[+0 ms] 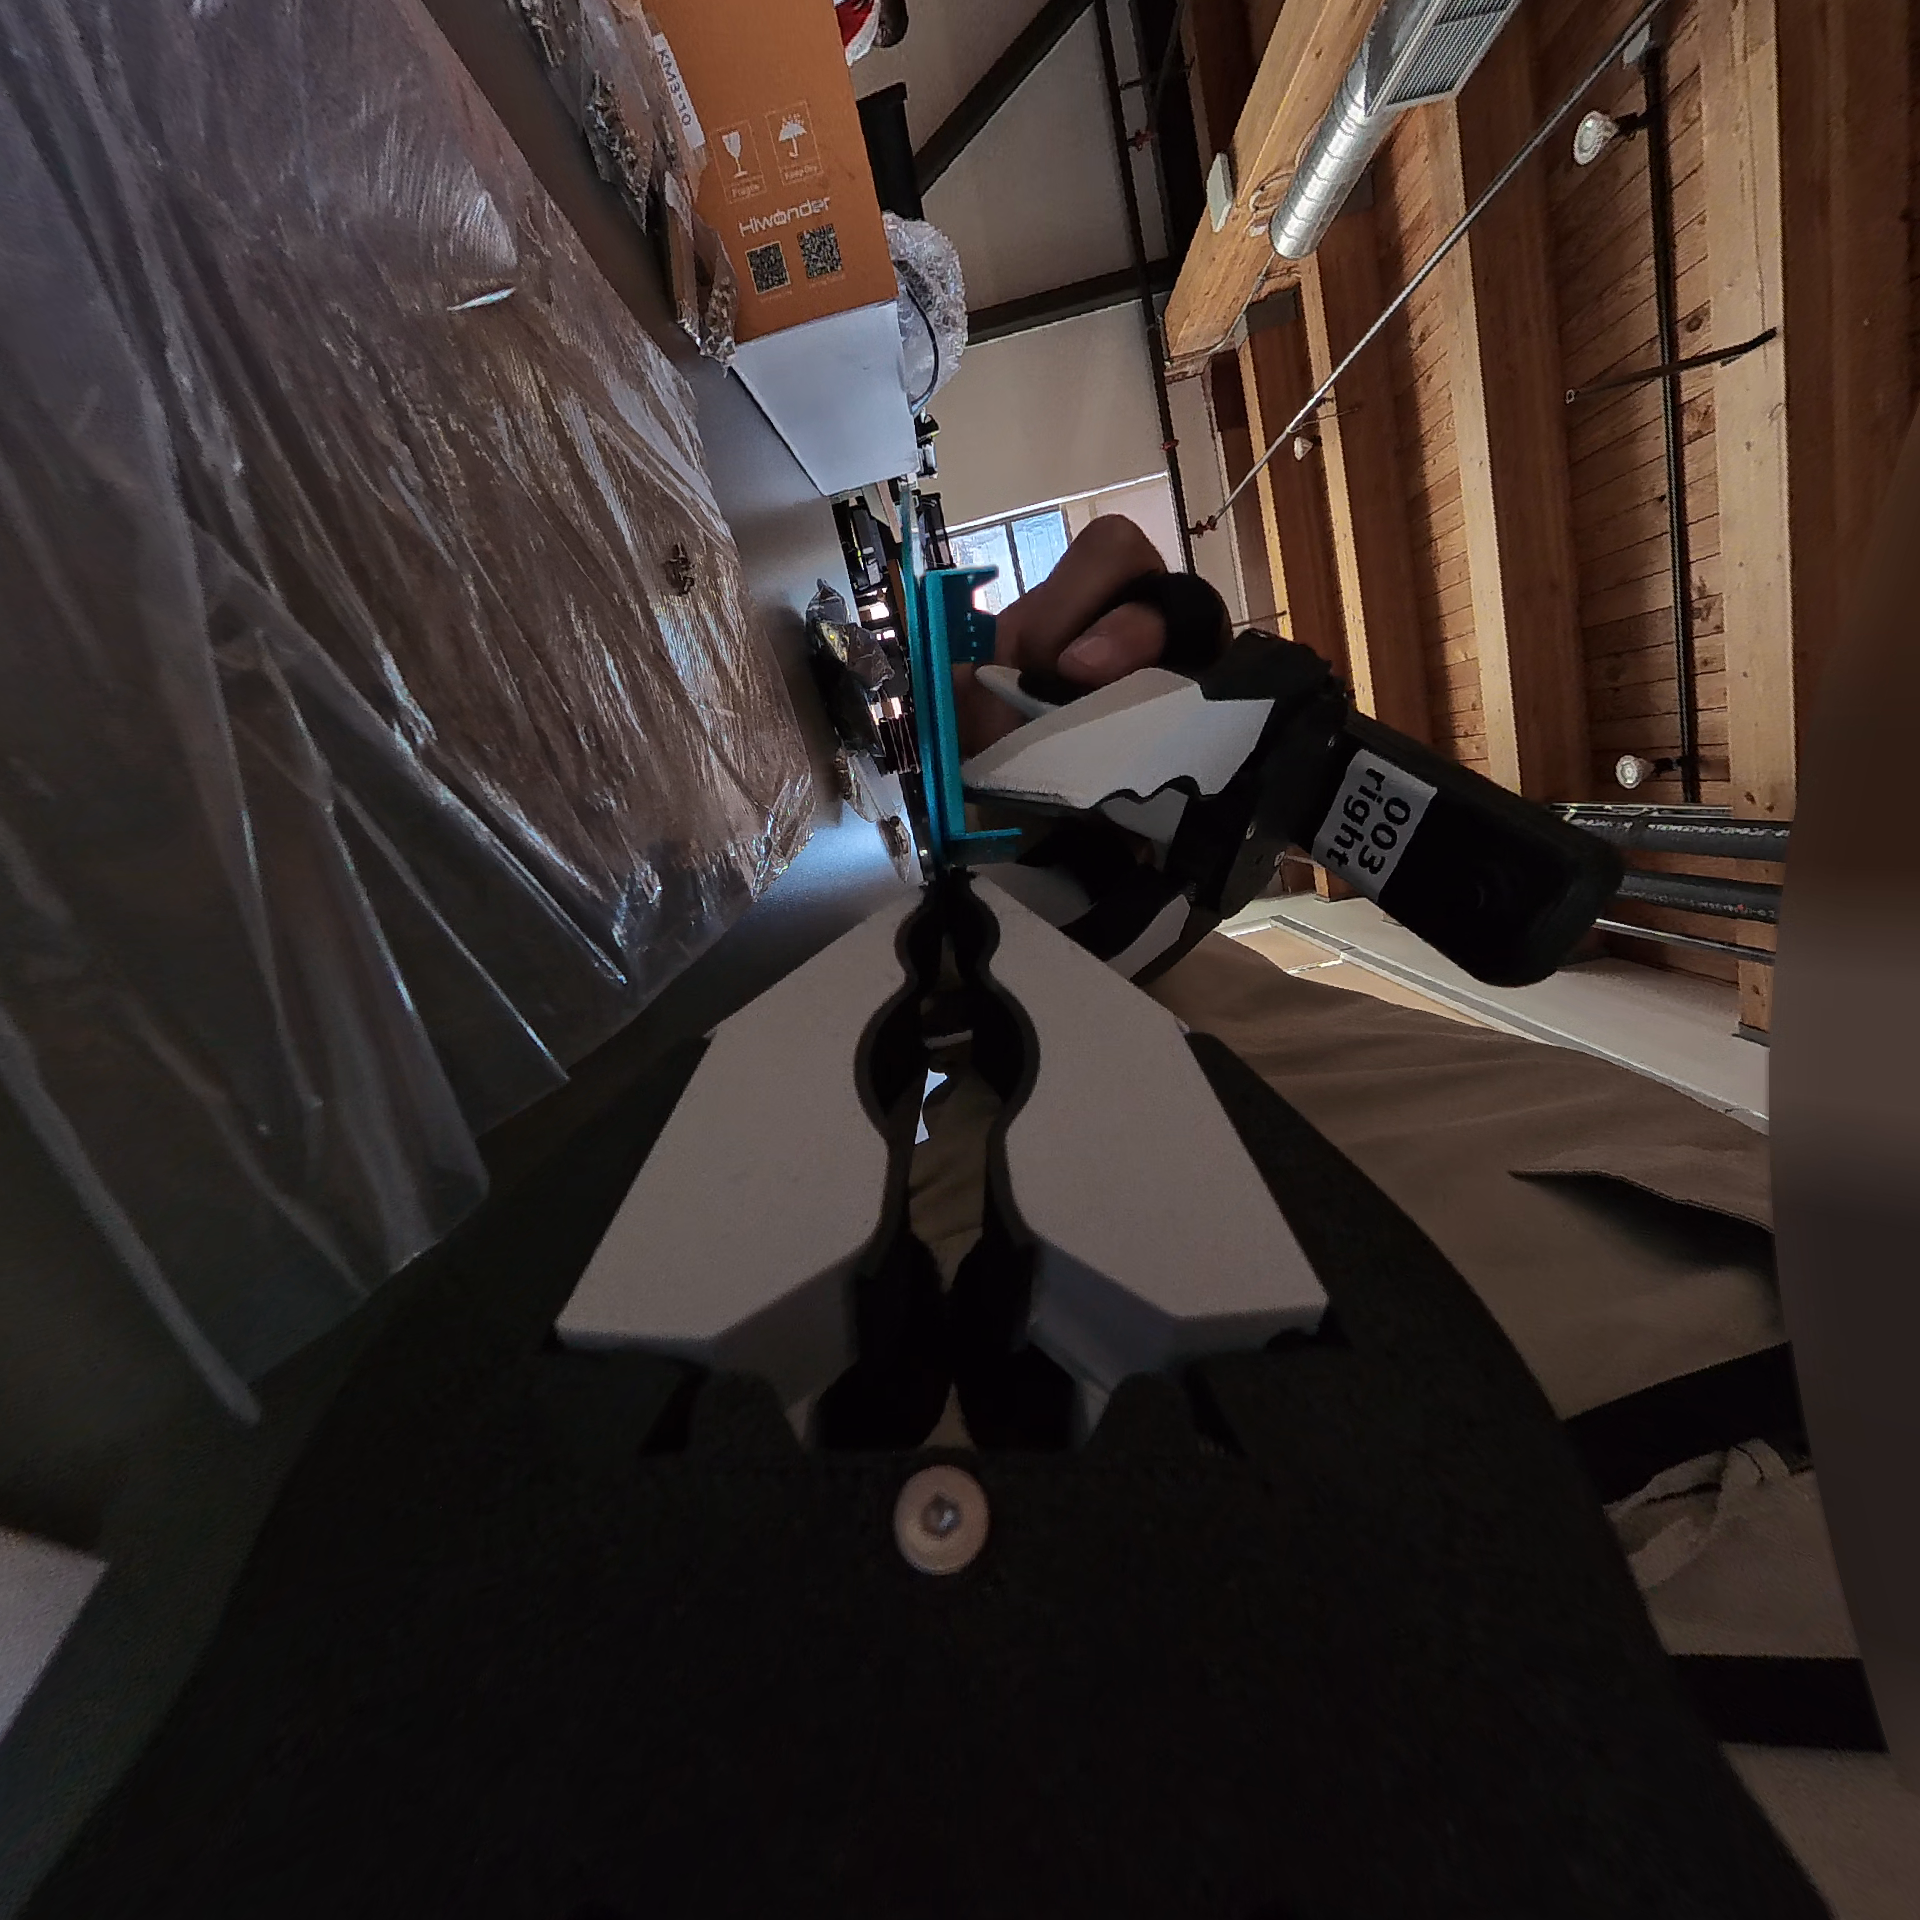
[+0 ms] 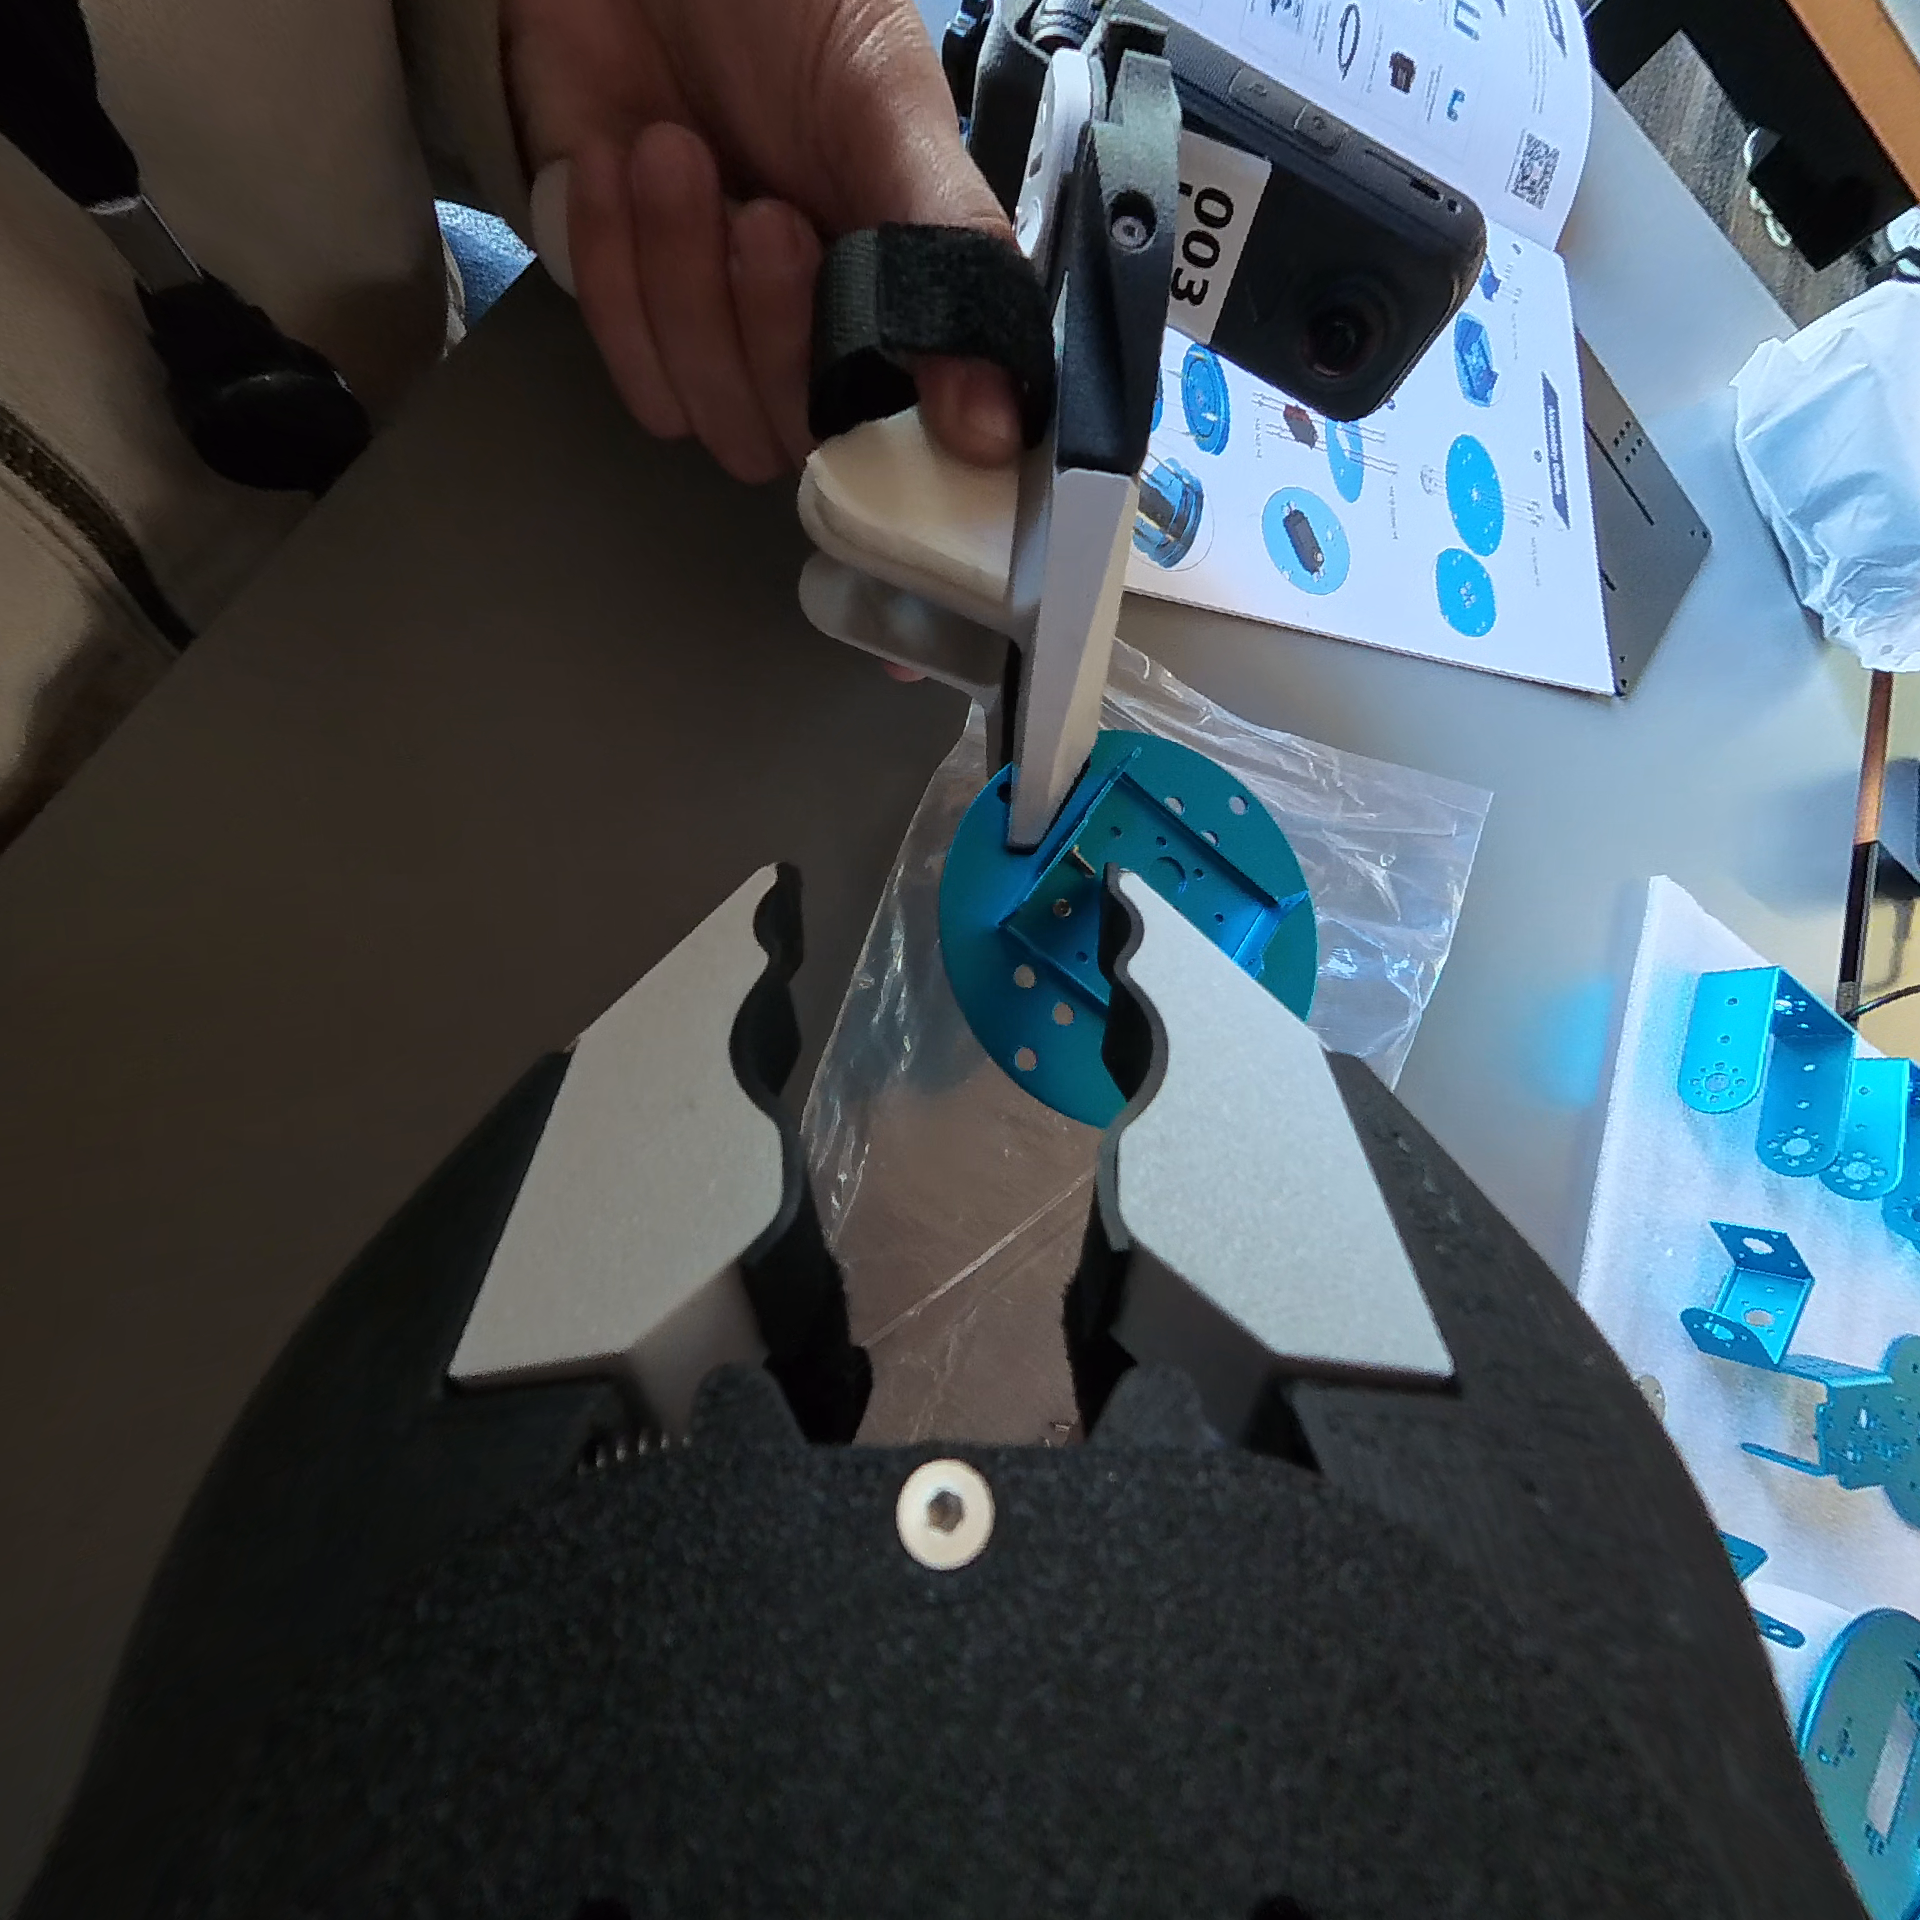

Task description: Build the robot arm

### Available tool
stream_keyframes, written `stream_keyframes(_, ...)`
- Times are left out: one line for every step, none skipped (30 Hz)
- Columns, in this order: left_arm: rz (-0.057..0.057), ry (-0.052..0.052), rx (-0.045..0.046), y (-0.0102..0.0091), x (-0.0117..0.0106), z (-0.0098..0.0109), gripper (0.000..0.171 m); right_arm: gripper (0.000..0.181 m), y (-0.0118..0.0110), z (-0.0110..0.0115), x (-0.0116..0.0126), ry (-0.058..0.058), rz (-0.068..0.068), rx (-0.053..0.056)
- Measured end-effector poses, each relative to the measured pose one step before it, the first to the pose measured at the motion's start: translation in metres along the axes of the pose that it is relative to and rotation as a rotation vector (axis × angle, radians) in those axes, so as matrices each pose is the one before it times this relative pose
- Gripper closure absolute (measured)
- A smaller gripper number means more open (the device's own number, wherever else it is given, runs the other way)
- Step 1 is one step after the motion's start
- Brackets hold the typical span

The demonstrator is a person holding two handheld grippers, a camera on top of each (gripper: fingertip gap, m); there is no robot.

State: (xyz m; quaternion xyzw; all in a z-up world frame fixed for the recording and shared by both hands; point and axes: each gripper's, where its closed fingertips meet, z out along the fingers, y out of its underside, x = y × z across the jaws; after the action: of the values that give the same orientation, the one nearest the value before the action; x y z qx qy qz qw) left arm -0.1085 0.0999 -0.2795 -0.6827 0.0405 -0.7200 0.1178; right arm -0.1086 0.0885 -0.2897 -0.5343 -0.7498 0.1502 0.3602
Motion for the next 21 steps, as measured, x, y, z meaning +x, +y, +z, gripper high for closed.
stream_keyframes(-0.0004, 0.001, -0.00018, 0.00002, 0.00017, -0.00001, 0.171, 0.126, -0.00025, 0.00002, 0.00002, 0.0016, -0.0009, 0.001)
stream_keyframes(-0.0003, -0.0004, 0.0008, -0.0002, -0.00015, -0.00004, 0.171, 0.126, 0.0002, 0.00007, 0.00019, 0.0008, -0.0002, -0.0012)
stream_keyframes(-0.0003, -0.0008, 0.00023, -0.00003, -0.0001, 0.00002, 0.171, 0.125, 0.00025, 0.00015, 0.00002, 0.0002, 0.0005, -0.0011)
stream_keyframes(-0.0011, -0.0003, 0.00063, -0.00006, -0.00015, -0.00007, 0.171, 0.126, 0.00038, 0.00008, 0.00049, 0.0027, -0.0001, -0.0013)
stream_keyframes(-0.0007, 0.0001, 0.00069, -0.0002, -0.00005, -0.00015, 0.171, 0.125, 0.00044, -0.00008, 0.00006, 0.0001, 0.0002, -0.0024)
stream_keyframes(0.0002, 0.0011, -0.00028, -0.00006, 0.00011, -0.00001, 0.171, 0.125, -0.00045, -0.00034, 0.00015, -0.0004, 0.0017, 0.0009)
stream_keyframes(-0.0001, 0.001, 0.0005, -0.00017, 0.00013, 0.00005, 0.171, 0.125, -0.00063, -0.00036, 0.00027, 0.001, -0.0011, 0.0014)
stream_keyframes(-0.0009, -0.0003, 0.00141, -0.00027, -0.00019, -0.0001, 0.171, 0.125, -0.0021, -0.00072, 0.00066, 0.0056, -0.0048, 0.0081)
stream_keyframes(-0.0005, 0.0003, -0.00039, -0.00013, 0.00002, 0.00009, 0.171, 0.125, -0.00317, -0.00116, -0.00014, 0.003, -0.005, 0.0152)
stream_keyframes(0.0004, -0.0006, -0.00064, 0.0001, -0.00011, 0.00005, 0.171, 0.127, -0.00245, -0.00078, -0.0008, -0.0036, -0.0012, 0.0099)
stream_keyframes(0.0008, -0.0008, -0.00025, 0.00011, -0.00004, -0.00002, 0.171, 0.128, -0.00098, -0.00001, -0.00084, -0.0069, 0.0033, 0.0014)
stream_keyframes(0.0001, 0.0007, -0.00105, 0.00025, 0.0002, 0.00012, 0.171, 0.128, 0.00058, 0.00049, -0.00059, -0.0059, 0.0034, -0.0052)
stream_keyframes(-0.0003, -0.0001, 0.00016, 0.0001, -0.00007, -0.00001, 0.171, 0.128, 0.00133, 0.00059, -0.00017, -0.0021, 0.0001, -0.0072)
stream_keyframes(0.0004, -0.0002, 0.00039, 0.00001, 0.00007, -0.00008, 0.171, 0.128, 0.00182, 0.00076, 0.00006, -0.0001, -0.0024, -0.0076)
stream_keyframes(0.0008, 0.0008, -0.00074, 0.0, 0.00014, 0.00006, 0.171, 0.126, 0.00159, 0.00077, 0.00008, 0.0012, -0.001, -0.0046)
stream_keyframes(0.0001, -0.0009, -0.00031, 0.00015, -0.00011, 0.00007, 0.171, 0.126, 0.00111, 0.00065, -0.00006, -0.0009, 0.0024, -0.0011)
stream_keyframes(-0.0006, -0.0021, 0.00032, 0.00007, -0.00033, 0.00001, 0.171, 0.126, 0.00035, 0.00046, -0.00063, -0.0041, 0.0044, 0.0015)
stream_keyframes(-0.0008, -0.0002, -0.00006, 0.00012, -0.00004, -0.00012, 0.171, 0.126, -0.00017, 0.00005, -0.00029, -0.001, 0.0018, 0.0017)
stream_keyframes(-0.0006, 0.0005, 0.00053, -0.00006, 0.00002, -0.00007, 0.171, 0.126, -0.00006, 0.00003, 0.00028, 0.0019, -0.0013, -0.0003)
stream_keyframes(-0.0004, -0.0009, 0.00022, -0.00005, -0.00009, -0.00018, 0.171, 0.126, 0.00035, 0.0003, -0.00002, 0.0006, -0.0001, -0.0017)
stream_keyframes(-0.0002, -0.0011, -0.00022, 0.00005, -0.00023, -0.00002, 0.171, 0.125, -0.00019, 0.00037, -0.0004, -0.0036, 0.008, 0.0028)
